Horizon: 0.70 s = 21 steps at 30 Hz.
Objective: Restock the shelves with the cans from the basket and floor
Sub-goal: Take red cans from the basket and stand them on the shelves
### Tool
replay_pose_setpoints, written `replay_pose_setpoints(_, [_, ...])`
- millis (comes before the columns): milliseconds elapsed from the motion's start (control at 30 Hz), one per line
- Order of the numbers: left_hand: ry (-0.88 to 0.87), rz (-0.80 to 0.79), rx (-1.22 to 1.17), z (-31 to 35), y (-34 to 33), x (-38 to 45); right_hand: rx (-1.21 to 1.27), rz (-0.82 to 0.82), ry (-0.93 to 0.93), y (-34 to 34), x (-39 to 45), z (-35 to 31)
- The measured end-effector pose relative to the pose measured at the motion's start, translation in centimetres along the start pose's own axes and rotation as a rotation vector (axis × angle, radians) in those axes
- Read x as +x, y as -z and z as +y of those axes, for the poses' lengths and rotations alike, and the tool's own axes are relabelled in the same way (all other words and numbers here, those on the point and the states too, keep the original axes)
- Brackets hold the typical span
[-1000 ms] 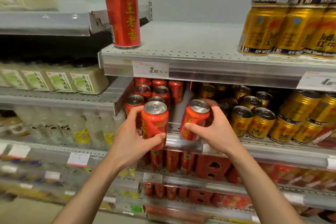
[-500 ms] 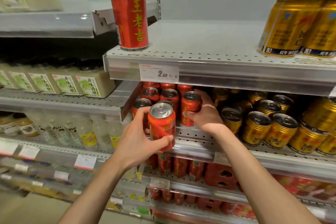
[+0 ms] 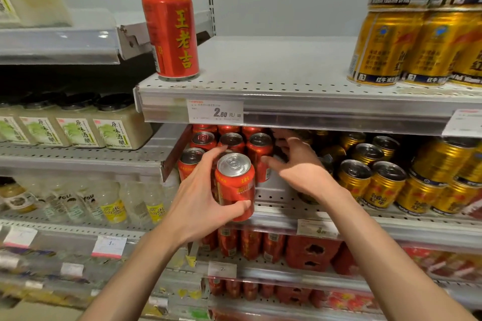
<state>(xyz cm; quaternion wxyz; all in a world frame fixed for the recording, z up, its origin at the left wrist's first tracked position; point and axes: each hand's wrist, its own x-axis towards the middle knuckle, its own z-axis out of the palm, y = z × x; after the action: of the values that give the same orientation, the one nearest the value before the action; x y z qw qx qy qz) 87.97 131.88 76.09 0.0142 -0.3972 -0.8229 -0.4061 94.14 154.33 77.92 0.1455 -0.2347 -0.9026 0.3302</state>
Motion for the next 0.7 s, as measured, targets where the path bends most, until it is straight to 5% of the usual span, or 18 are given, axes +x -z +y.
replay_pose_setpoints(200, [-0.158,-0.118,0.171,1.8,-1.2,2.4,-0.117,0.207,0.192,3.7,-3.9,4.0])
replay_pose_setpoints(400, [-0.216,-0.159,0.493,2.6,-2.3,5.4,-0.448,0.148,0.113,3.8,-4.9,7.4])
replay_pose_setpoints(700, [-0.210,-0.216,0.573,1.0,-2.7,6.8,-0.424,0.201,0.127,3.2,-4.6,8.2])
